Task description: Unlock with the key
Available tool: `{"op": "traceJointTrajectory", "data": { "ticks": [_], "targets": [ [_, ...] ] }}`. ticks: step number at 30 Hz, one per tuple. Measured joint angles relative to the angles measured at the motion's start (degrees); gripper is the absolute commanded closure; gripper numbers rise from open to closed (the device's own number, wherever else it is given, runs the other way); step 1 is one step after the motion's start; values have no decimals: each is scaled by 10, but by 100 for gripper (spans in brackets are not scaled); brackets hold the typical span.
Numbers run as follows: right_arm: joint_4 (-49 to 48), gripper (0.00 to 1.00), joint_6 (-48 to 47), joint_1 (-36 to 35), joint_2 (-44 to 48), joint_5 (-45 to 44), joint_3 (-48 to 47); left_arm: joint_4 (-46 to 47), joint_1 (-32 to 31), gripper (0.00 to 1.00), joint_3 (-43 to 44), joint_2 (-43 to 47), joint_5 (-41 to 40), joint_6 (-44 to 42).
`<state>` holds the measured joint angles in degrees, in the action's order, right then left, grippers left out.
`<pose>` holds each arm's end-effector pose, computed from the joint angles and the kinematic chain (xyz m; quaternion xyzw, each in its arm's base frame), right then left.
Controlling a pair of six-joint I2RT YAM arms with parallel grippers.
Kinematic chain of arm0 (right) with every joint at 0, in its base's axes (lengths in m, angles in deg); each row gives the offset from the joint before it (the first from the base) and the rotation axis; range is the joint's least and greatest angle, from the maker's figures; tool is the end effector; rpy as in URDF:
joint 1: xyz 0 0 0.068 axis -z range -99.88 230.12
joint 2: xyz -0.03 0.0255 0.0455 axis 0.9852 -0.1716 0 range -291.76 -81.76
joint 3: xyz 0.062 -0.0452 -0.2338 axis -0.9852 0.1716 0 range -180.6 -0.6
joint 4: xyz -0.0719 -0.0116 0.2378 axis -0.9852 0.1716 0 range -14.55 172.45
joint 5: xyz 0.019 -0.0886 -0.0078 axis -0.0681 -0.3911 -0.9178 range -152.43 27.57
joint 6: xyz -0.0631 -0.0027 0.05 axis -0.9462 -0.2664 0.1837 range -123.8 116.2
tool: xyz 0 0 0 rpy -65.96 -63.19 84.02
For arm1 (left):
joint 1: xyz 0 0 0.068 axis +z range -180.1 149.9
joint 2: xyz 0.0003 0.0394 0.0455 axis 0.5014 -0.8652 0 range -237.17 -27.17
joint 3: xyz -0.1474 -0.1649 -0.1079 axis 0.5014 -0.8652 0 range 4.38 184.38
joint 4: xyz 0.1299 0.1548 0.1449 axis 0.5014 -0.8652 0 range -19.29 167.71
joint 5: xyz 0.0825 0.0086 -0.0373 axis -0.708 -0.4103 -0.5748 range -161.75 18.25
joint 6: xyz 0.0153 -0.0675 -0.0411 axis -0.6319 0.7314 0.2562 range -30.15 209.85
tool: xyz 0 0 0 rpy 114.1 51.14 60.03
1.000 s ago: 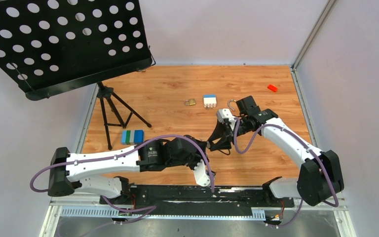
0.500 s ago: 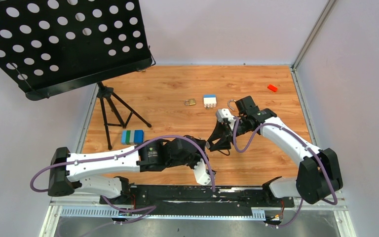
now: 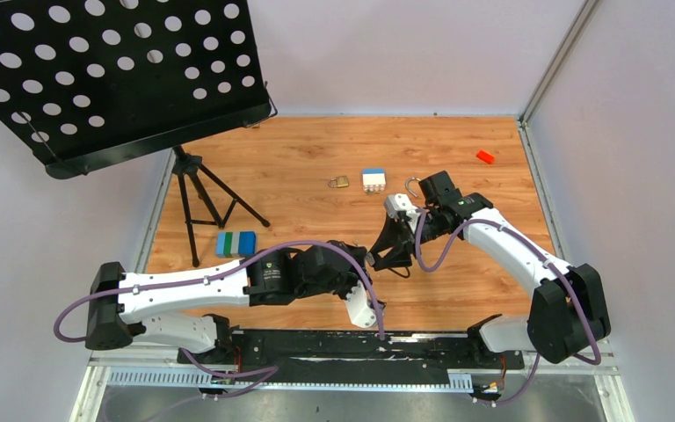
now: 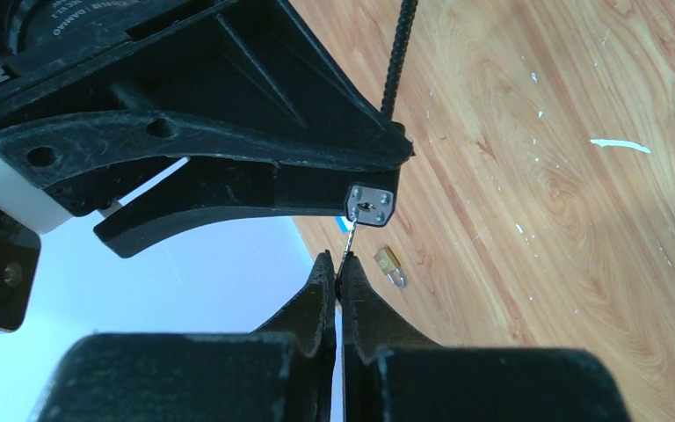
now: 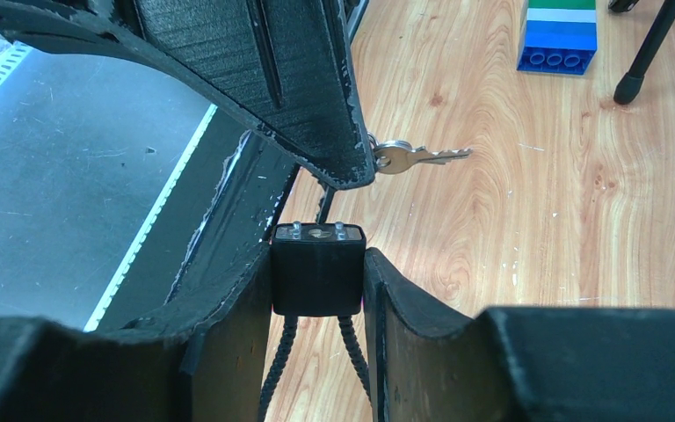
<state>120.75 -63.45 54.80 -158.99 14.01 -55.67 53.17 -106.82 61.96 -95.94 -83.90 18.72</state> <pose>0.1874 0.1635 0.2288 -0.6095 0.4866 0.5344 0.3258 0.0805 -0.2772 0.2648 0.8370 0.2914 0.0719 0.4576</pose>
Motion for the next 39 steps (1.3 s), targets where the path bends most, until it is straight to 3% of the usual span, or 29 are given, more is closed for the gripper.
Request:
{"op": "traceJointTrajectory", "data": {
  "ticks": [39],
  "targets": [
    [13,100,-2,0,-5,-5,-2,2,1,100,-5,-13,2,2]
  ]
}}
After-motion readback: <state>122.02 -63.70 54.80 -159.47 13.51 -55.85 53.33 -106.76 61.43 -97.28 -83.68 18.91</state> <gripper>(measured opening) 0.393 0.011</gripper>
